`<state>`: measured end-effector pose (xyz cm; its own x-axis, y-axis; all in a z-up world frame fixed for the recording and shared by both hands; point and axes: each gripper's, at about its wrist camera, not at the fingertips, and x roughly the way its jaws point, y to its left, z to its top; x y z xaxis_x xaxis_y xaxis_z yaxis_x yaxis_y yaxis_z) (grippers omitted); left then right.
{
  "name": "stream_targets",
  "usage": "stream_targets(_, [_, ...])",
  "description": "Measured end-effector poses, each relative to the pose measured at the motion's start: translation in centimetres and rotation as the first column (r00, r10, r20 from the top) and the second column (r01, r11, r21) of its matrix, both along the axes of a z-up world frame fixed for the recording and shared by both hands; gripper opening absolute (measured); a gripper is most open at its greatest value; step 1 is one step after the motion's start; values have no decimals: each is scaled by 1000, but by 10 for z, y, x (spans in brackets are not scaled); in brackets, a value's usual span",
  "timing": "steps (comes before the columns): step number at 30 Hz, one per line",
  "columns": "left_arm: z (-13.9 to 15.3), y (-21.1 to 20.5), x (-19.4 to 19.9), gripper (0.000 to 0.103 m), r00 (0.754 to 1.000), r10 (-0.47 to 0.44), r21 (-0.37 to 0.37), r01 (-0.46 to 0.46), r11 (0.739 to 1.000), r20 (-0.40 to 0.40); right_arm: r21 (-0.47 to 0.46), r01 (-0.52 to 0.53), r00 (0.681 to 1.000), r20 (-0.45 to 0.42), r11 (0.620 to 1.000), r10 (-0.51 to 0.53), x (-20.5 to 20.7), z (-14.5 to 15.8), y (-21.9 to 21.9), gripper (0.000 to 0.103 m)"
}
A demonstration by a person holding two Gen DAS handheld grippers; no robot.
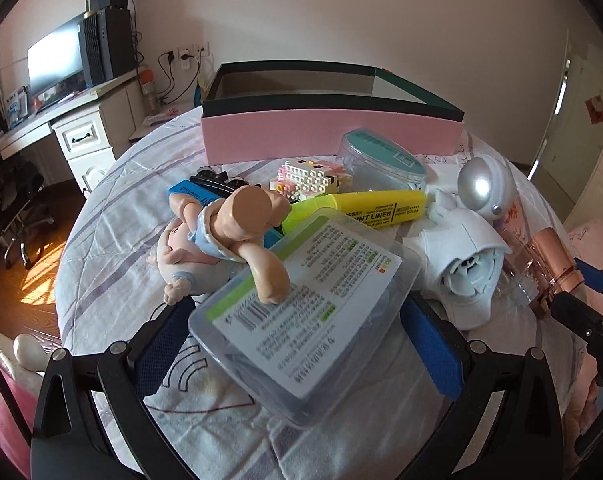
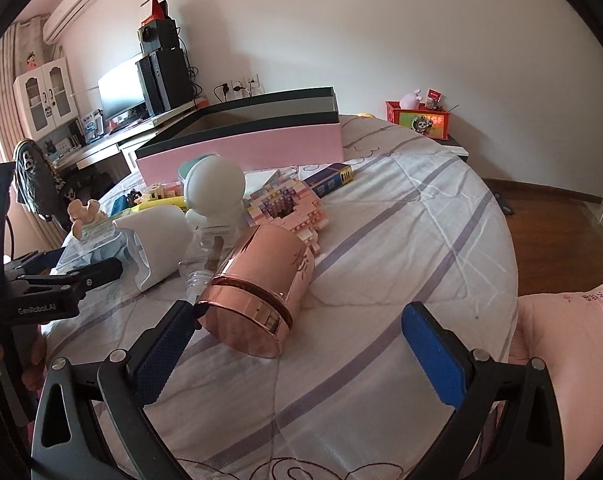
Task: Organize rigid objects
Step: 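Grasp the rose-gold cylinder with the right tool while the left tool grasps the clear plastic case, then lower the cylinder and the plastic case into the pink box and open both tools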
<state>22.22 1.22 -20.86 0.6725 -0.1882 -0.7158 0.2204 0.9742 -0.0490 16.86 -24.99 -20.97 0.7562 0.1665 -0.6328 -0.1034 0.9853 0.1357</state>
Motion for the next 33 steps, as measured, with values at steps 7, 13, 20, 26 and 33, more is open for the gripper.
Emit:
stream_targets(7, [3, 4, -6, 81, 1000, 12, -31, -12, 999, 5, 17, 11, 1000, -13, 1000, -10, 8, -1, 0, 103])
stream_targets(13, [5, 0, -33, 65, 998, 51, -50, -49, 998, 29, 24, -1, 1000, -1, 1000, 1, 16, 1, 10, 103])
stream_targets(20, [3, -5, -46, 65, 997, 65, -47, -63, 997, 43, 43, 36, 999, 2, 998, -36, 20, 1, 4, 70])
stream_targets(26, [-1, -13, -38, 64, 997, 64, -6, -63, 998, 39, -12, 44, 999, -23, 999, -44, 27, -6, 1, 58])
stream_targets(33, [21, -9, -46, 63, 994, 30, -59, -24, 998, 102, -26, -8, 1000, -8, 1000, 8, 35, -3, 0, 47])
